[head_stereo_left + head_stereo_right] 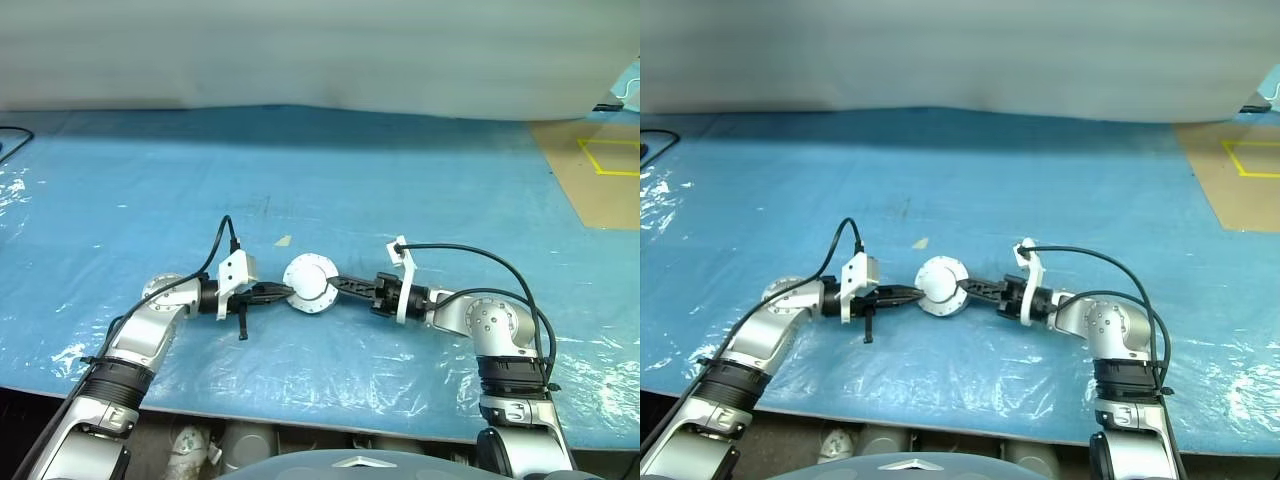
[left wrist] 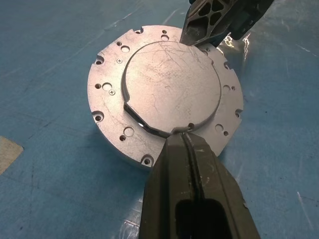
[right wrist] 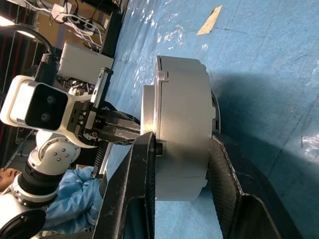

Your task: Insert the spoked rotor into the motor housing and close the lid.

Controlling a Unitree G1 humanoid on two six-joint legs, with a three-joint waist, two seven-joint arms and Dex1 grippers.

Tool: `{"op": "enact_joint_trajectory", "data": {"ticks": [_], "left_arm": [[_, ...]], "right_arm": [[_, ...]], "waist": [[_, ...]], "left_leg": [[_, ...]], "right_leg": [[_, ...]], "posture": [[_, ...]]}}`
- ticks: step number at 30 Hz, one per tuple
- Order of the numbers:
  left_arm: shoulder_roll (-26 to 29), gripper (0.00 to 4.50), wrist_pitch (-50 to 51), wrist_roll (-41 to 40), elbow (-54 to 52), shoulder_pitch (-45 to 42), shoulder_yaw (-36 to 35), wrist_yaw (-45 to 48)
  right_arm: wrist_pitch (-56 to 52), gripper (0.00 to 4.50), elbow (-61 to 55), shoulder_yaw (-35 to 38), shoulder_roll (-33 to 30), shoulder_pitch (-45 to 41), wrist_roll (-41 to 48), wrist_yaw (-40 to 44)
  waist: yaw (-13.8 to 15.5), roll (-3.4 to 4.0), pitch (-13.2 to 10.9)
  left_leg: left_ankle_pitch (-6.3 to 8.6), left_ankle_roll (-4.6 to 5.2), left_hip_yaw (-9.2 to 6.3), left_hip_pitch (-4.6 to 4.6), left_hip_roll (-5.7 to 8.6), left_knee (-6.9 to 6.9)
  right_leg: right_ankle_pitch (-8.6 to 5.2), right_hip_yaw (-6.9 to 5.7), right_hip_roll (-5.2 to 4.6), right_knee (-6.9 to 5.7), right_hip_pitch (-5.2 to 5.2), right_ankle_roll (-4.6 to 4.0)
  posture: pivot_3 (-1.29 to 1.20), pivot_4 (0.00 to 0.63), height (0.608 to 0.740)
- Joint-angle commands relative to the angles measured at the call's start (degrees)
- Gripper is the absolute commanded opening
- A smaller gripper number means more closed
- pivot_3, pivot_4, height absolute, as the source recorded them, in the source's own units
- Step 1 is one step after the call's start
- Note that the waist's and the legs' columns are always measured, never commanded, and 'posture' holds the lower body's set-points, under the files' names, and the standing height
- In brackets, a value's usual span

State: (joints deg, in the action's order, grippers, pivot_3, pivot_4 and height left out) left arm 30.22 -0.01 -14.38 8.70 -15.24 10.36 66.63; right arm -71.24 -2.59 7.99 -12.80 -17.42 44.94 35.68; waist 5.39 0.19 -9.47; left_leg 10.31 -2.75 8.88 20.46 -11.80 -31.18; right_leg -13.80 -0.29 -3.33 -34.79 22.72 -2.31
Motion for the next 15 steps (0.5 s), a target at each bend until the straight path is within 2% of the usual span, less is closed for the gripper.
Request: {"op": "enact_joint_trajectory", "data": {"ticks": [1, 5, 11, 15], "left_arm": [[-0.52, 0.00, 0.67, 1.23, 0.28, -0.11, 1.14, -0.46], [-0.98, 0.00, 2.06, -0.32, -0.91, -0.33, -0.08, -1.00], [0.04, 0.00, 17.77, -14.44, -11.57, 1.55, -6.12, 0.69], [3.05, 0.00, 23.63, -18.37, -16.52, 3.75, -8.85, 0.74]], "right_arm": [[-0.48, 1.07, -2.05, -1.86, 1.48, -0.03, 1.56, -0.46], [-0.34, 1.07, -1.13, -1.32, 1.86, -0.50, 1.48, -1.36], [0.01, 1.07, 0.50, 0.20, 2.50, -0.97, 1.23, -2.91], [-0.37, 1.07, 1.35, 1.70, 3.42, -1.57, 1.58, -4.50]], "waist": [[-0.01, 0.00, 0.00], [-0.05, 0.00, 0.00], [-0.26, 0.00, -0.01], [-0.67, 0.00, 0.00]], "left_leg": [[0.00, 0.00, 0.00, 0.00, 0.00, 0.00], [0.00, 0.00, 0.00, -0.01, 0.00, 0.00], [0.00, -0.01, 0.00, 0.26, 0.00, -0.01], [-0.01, -0.03, 0.00, 0.63, 0.04, -0.02]], "right_leg": [[0.00, 0.00, 0.00, 0.00, 0.00, 0.00], [0.00, 0.00, 0.00, 0.00, 0.00, 0.00], [0.00, 0.00, 0.01, -0.04, 0.30, -0.01], [0.02, -0.13, 0.16, -0.06, 0.59, -0.03]], "posture": [[0.00, 0.150, 0.740], [0.00, 0.150, 0.740], [0.00, 0.150, 0.740], [0.00, 0.150, 0.740]]}}
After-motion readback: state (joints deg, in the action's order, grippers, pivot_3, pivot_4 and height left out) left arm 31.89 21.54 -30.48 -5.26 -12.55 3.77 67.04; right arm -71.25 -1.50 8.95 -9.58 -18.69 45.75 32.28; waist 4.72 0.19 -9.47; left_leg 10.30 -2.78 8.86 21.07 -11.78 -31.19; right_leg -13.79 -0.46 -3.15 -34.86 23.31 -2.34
